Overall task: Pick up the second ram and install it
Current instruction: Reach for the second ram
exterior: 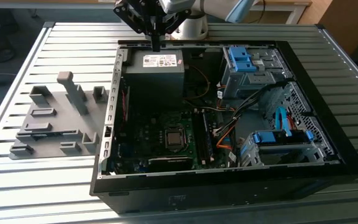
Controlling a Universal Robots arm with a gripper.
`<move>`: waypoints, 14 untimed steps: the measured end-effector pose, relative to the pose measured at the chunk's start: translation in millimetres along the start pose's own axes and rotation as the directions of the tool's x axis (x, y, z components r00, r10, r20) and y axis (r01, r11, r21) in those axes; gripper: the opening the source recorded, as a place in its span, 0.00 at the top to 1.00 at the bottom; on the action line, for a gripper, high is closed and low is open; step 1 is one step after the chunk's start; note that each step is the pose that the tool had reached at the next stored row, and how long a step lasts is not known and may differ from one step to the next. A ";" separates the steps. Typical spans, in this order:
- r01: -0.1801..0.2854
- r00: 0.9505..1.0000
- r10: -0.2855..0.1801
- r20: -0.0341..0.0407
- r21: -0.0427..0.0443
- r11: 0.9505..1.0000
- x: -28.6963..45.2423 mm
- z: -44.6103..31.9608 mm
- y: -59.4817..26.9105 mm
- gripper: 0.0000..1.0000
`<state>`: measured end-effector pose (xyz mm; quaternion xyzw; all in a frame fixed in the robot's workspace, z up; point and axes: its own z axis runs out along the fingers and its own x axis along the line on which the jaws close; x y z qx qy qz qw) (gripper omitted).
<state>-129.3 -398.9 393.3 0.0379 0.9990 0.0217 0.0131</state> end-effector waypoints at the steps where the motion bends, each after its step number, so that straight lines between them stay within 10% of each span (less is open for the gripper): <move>1: 0.000 1.000 0.000 0.000 0.000 1.000 0.4 -0.1 0.0 0.89; 14: 0.000 1.000 0.000 0.000 0.000 1.000 4.2 -0.1 -0.3 0.89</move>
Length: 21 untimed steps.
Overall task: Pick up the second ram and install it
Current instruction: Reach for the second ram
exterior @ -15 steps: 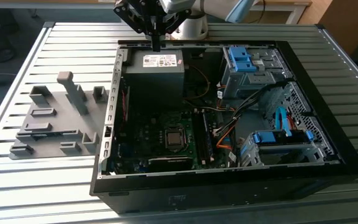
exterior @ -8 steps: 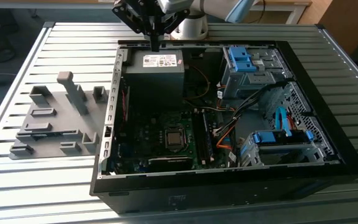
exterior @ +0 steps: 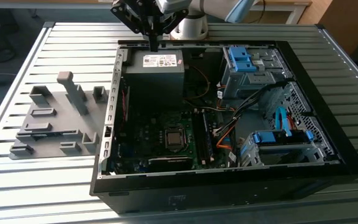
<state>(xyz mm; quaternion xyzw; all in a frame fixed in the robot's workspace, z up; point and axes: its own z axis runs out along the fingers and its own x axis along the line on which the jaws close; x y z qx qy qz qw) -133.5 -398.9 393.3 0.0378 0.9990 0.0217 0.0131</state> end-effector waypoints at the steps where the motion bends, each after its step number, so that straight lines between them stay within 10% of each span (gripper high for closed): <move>1: 0.000 1.000 0.000 0.000 0.000 1.000 0.2 0.0 0.0 0.89; 21: 0.000 1.000 0.000 0.000 0.000 1.000 4.6 -0.1 -0.3 0.89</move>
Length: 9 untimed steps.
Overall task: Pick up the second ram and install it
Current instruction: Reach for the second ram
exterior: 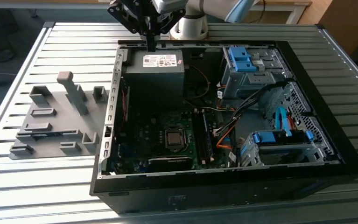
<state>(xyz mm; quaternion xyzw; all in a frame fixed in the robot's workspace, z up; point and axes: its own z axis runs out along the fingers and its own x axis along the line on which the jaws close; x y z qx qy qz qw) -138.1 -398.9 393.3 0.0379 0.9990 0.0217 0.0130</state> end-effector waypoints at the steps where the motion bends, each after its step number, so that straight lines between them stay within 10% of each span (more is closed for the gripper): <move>1: 0.000 1.000 0.000 0.000 0.000 1.000 0.2 0.0 0.0 0.89; 9: 0.000 1.000 0.000 0.000 0.000 1.000 2.7 -0.1 -0.2 0.89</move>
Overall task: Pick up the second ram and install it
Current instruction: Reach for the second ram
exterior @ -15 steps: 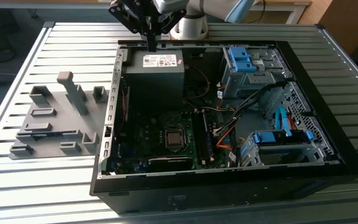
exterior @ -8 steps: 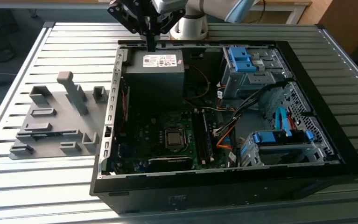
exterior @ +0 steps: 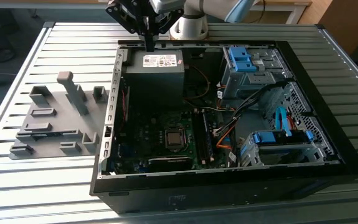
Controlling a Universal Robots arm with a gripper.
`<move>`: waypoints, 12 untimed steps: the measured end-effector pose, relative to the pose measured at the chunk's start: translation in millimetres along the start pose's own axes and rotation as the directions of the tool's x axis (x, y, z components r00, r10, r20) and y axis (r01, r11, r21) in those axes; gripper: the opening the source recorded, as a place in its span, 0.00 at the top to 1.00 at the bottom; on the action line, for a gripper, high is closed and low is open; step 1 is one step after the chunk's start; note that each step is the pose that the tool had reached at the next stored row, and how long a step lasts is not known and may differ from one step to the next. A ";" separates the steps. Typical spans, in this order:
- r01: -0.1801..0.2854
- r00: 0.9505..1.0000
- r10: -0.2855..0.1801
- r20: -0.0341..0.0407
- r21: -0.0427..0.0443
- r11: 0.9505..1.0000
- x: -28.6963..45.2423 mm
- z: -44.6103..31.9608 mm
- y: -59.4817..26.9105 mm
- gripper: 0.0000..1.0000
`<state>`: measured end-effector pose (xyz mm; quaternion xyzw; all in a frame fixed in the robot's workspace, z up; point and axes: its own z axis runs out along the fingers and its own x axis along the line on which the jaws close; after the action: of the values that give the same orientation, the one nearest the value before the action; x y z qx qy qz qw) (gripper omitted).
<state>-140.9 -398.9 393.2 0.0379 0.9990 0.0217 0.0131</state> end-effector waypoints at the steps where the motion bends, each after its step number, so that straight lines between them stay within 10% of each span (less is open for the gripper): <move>1: 0.000 1.000 0.000 0.000 0.000 1.000 0.2 0.0 0.0 0.89; 12: 0.000 1.000 0.000 0.000 0.000 1.000 2.5 -0.1 -0.2 0.89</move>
<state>-143.4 -398.9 393.2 0.0378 0.9990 0.0217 0.0131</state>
